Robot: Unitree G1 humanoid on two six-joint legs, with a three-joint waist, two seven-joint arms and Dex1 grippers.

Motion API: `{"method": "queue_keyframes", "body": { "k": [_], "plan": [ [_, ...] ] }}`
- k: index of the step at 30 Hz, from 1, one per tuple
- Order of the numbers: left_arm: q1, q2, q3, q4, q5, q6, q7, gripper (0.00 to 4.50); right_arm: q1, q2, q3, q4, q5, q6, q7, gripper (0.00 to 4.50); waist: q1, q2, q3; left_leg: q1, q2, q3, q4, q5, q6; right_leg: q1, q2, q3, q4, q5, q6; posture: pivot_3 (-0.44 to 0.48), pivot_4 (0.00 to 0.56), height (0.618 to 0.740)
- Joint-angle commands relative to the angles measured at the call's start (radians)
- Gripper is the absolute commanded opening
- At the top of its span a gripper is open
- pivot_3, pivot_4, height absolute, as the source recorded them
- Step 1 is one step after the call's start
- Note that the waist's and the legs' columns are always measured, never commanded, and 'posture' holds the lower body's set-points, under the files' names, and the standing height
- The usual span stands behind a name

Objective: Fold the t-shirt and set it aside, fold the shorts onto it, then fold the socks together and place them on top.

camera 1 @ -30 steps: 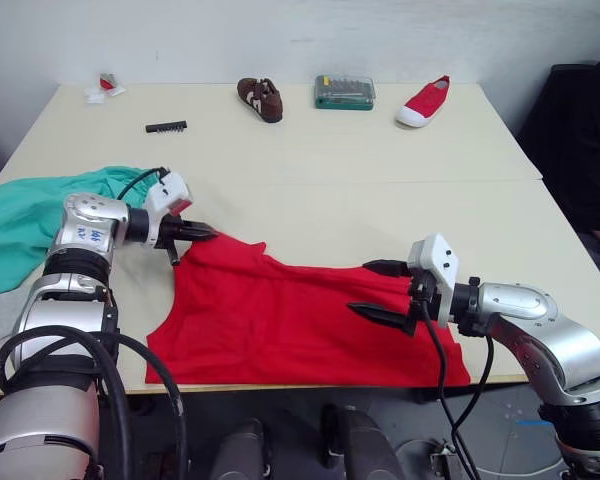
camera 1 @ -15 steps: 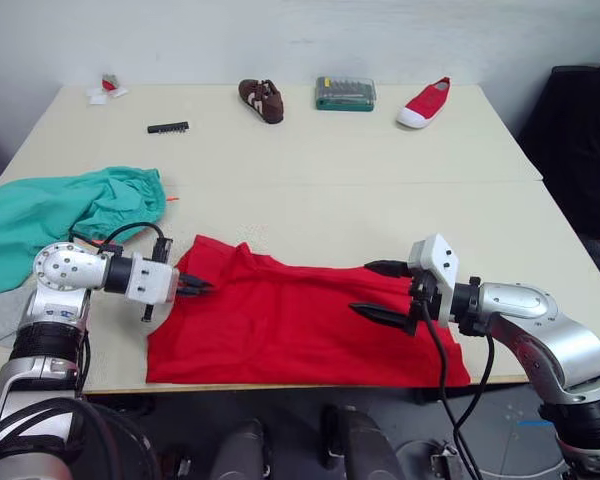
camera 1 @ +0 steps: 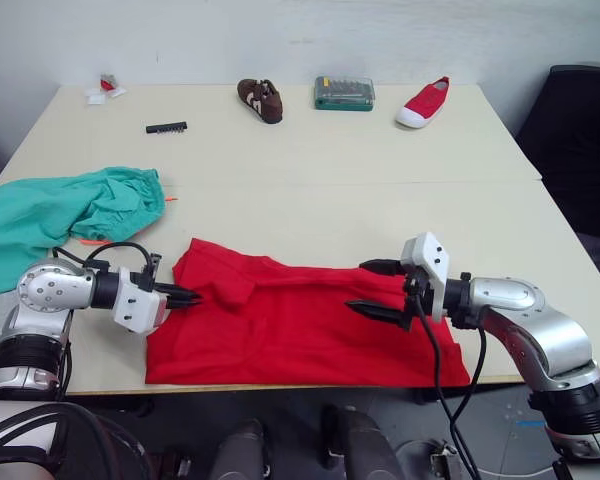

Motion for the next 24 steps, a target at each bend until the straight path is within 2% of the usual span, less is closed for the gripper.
{"method": "queue_keyframes", "body": {
  "k": [1,3,6,8,9,11,13,16,20,23,24],
  "plan": [
    [0.028,0.047,0.026,-0.149,-0.123,0.305,-0.038,1.51,-0.013,0.015,-0.032,-0.021,0.014,-0.005,-0.015,4.39,-0.002,0.000,0.000,0.000,0.000,0.000,0.000,0.000,0.000,0.000,0.000,0.000,0.000,0.000,0.000,0.000,0.150,0.740],
    [0.077,0.096,0.034,-0.282,-0.206,0.572,-0.078,2.14,-0.010,0.020,-0.045,-0.037,0.026,0.008,-0.029,4.39,-0.005,0.000,0.000,0.000,0.000,0.000,0.000,0.000,0.000,0.000,0.001,0.000,0.000,0.000,0.000,0.000,0.150,0.740],
    [0.108,0.161,0.067,-0.443,-0.349,0.977,-0.078,2.14,-0.005,0.028,-0.056,-0.055,0.033,0.021,-0.055,4.39,-0.011,0.000,0.000,0.000,0.001,0.000,-0.001,0.000,0.000,0.000,0.001,0.001,0.000,0.000,0.000,0.000,0.150,0.740],
    [0.072,0.172,0.093,-0.486,-0.434,1.214,-0.046,2.14,-0.007,0.035,-0.060,-0.061,0.033,0.028,-0.076,4.39,-0.010,0.000,0.000,0.000,0.001,0.000,0.000,0.000,0.000,0.000,0.001,0.001,0.000,0.000,0.000,0.000,0.150,0.740],
    [0.038,0.155,0.108,-0.484,-0.463,1.302,-0.012,1.96,-0.013,0.047,-0.066,-0.057,0.034,0.037,-0.097,4.39,-0.006,0.000,0.000,0.000,0.001,0.000,0.000,0.000,0.000,0.000,0.001,0.001,0.000,0.000,0.000,0.000,0.150,0.740],
    [-0.030,0.107,0.131,-0.467,-0.497,1.424,0.054,1.55,-0.029,0.074,-0.075,-0.045,0.034,0.052,-0.137,3.97,0.003,0.000,0.000,0.000,0.000,-0.001,0.000,0.001,0.000,0.001,0.002,0.000,0.001,0.000,0.000,0.000,0.150,0.740],
    [-0.074,0.059,0.140,-0.447,-0.486,1.467,0.111,0.97,-0.043,0.099,-0.072,-0.037,0.025,0.061,-0.167,3.47,0.004,0.000,0.000,0.000,-0.001,-0.001,0.000,0.001,0.000,0.001,0.001,0.000,0.001,0.000,0.000,0.000,0.150,0.740],
    [-0.086,-0.016,0.117,-0.433,-0.433,1.455,0.163,0.02,-0.066,0.138,-0.039,-0.017,-0.002,0.065,-0.202,2.42,-0.001,0.000,0.000,0.000,-0.001,0.000,0.000,0.001,0.000,0.001,0.001,0.001,0.001,0.000,0.000,0.000,0.150,0.740],
    [-0.059,-0.105,0.021,-0.436,-0.300,1.395,0.247,0.00,-0.085,0.165,0.039,0.034,-0.081,0.082,-0.246,1.08,-0.007,0.000,0.000,0.000,0.000,0.001,0.000,0.004,-0.006,0.000,0.003,0.001,0.001,0.000,0.000,0.000,0.150,0.740],
    [-0.062,-0.153,-0.040,-0.370,-0.179,1.336,0.336,0.00,-0.071,0.170,0.072,0.097,-0.155,0.080,-0.293,0.07,-0.003,0.000,0.000,0.000,0.000,0.001,0.000,0.004,-0.006,0.000,0.002,0.002,0.001,0.000,0.000,0.000,0.150,0.740],
    [-0.061,-0.161,-0.049,-0.343,-0.153,1.308,0.345,0.00,-0.062,0.169,0.072,0.112,-0.171,0.078,-0.306,0.03,-0.001,0.000,0.000,0.000,-0.001,0.001,0.000,0.004,-0.006,0.000,0.002,0.002,0.001,0.000,0.000,0.000,0.150,0.740]
  ]
}}
